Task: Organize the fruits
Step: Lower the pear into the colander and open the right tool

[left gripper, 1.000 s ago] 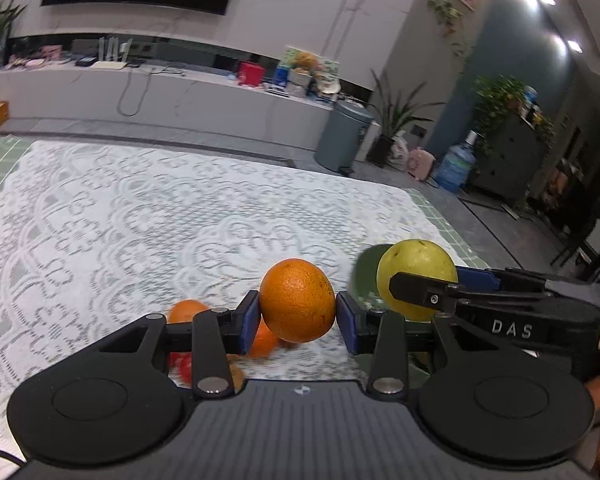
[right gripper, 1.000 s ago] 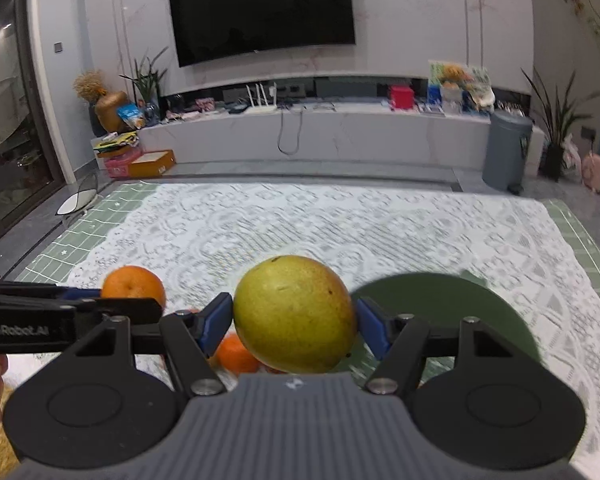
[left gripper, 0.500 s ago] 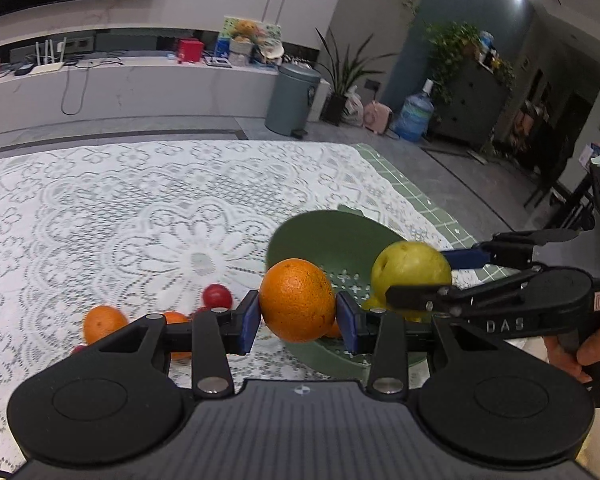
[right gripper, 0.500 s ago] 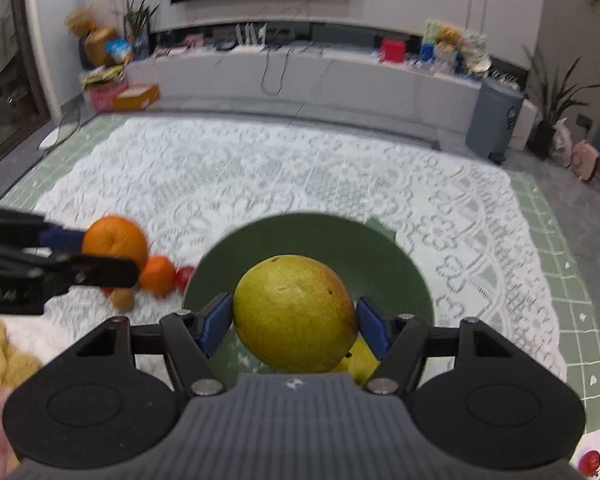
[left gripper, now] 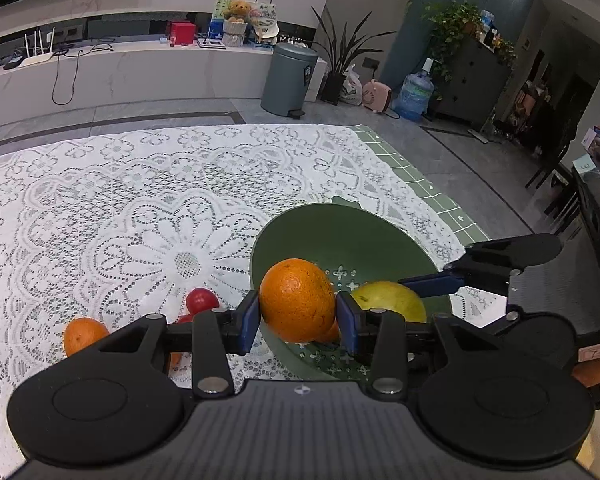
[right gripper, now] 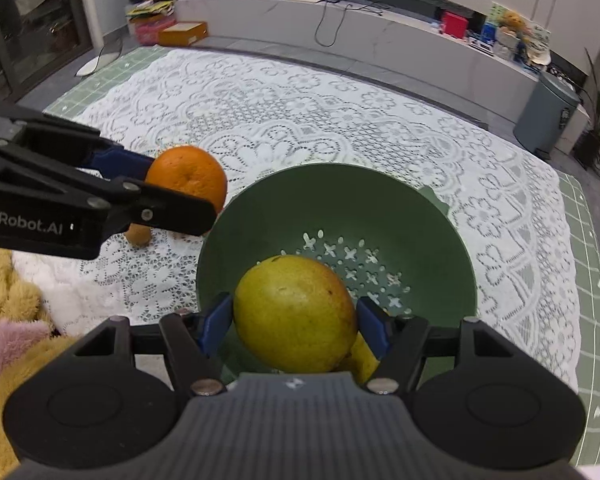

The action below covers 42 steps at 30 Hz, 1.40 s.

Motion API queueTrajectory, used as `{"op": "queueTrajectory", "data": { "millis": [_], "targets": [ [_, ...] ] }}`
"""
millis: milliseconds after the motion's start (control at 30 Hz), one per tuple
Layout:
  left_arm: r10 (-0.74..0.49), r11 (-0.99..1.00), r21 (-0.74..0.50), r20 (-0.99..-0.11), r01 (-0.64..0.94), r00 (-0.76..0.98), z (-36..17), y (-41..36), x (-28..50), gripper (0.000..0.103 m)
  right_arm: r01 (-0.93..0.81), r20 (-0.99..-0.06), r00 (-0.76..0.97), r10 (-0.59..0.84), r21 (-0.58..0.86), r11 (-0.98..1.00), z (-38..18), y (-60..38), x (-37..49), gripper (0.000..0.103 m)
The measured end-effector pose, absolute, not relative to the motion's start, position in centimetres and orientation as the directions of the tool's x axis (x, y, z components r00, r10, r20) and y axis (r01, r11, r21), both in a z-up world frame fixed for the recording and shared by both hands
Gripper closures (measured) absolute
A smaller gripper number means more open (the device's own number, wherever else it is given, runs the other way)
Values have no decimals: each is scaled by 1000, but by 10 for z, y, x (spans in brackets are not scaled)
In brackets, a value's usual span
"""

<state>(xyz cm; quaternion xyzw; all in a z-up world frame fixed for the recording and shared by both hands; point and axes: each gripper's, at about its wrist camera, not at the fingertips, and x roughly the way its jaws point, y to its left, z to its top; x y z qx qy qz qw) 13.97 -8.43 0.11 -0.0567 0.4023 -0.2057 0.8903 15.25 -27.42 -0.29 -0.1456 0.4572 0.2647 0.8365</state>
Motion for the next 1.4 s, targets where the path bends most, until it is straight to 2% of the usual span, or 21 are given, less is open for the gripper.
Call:
{"op": "queueTrajectory", "data": {
  "millis": [733,1100,1400],
  "targets": [
    [-375,925,-255,-737,283,563,-7,-79,173,57,-715,-863,418,284,-120,689,-18,-243,216,38],
    [-389,919,-277,-741,279,548,-12,-76,180,57,-638,-872,384,303,-14,770,-29,-252,252,38],
    [-402,910,-259,-735,323,546,-8,-86,182,57,-529,-889,390,241,-2,848,-38,-272,271,38]
  ]
}}
